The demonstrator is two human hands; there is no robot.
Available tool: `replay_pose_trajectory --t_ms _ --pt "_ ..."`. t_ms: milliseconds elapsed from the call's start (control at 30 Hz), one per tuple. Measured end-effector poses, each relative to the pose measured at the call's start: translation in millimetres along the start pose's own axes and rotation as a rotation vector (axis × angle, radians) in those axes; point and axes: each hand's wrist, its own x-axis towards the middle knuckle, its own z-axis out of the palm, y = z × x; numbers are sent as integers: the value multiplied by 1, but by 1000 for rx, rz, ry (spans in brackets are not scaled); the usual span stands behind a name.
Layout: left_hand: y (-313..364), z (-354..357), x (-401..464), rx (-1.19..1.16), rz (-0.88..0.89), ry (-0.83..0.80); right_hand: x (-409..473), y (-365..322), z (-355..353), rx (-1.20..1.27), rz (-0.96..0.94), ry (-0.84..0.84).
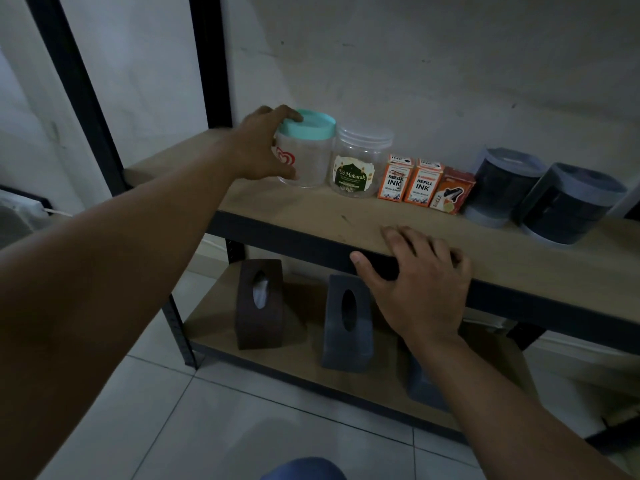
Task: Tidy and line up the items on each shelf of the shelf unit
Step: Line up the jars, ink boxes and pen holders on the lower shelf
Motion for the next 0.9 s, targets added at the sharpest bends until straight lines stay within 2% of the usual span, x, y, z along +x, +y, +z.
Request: replay_pose_trajectory --t_ms 133,400,767,900 --pt "1 9 -4 -38 30 84 1 0 1 -3 1 -3" --pt "-1 20 -7 -66 9 105 1 -1 1 -5 -5 -15" --pt "6 27 -15 -191 -95 103 1 -1 0 -15 -4 -8" --pt "6 28 -26 -172 -225 21 1 0 1 -30 -14 -14"
